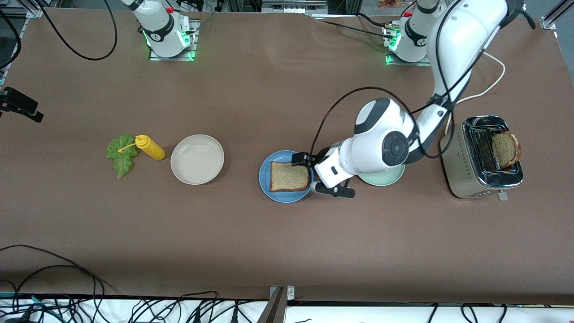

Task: Make sandwich in blue plate with both arms
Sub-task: 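Open the left gripper, releasing the bread flat onto the blue plate, then retract the left gripper while the right gripper reaches the lettuce leaf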

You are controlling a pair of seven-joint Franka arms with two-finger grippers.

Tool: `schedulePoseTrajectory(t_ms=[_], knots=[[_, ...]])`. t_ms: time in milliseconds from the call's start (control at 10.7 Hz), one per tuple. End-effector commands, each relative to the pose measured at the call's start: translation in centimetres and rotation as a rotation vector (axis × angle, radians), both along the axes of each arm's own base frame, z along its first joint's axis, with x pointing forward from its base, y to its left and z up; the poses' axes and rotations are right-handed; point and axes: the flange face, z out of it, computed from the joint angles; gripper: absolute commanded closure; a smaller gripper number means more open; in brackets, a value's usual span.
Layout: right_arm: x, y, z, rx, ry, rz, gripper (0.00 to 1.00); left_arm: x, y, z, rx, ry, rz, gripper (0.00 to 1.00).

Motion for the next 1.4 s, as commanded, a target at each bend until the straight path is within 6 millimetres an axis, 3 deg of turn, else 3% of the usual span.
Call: schedulePoseTrajectory(t_ms=[0,280,560,933,1120,1306], knots=[[0.0,0.4,-0.5,-0.01,0.026,0.033,0.0,-2.4,4.0,5.5,0.247,-0.046,-0.067,0.0],[0.5,-0.3,-5.3,0.01,0.175,0.106,0.0,-3.5,8.2,10.7,0.437,-0.084,-0.095,0.0],[1.3,-4.1,-11.7,0.051,0.287,0.101,0.0,-3.7,12.8,14.6,0.497,-0.097,-0.095,0.0],[1.0,-10.0,-23.0,0.239,0.416,0.107,0.0,-4.1,18.1,18.5,0.515,-0.122,-0.169,0.0],[1.1,-13.6,-30.2,0.362,0.4,0.155,0.0,-4.6,20.2,19.8,0.497,-0.114,-0.221,0.0],[1.4,-15.7,-36.6,0.442,0.34,0.195,0.0,-4.4,24.6,21.9,0.42,-0.115,-0.149,0.0]])
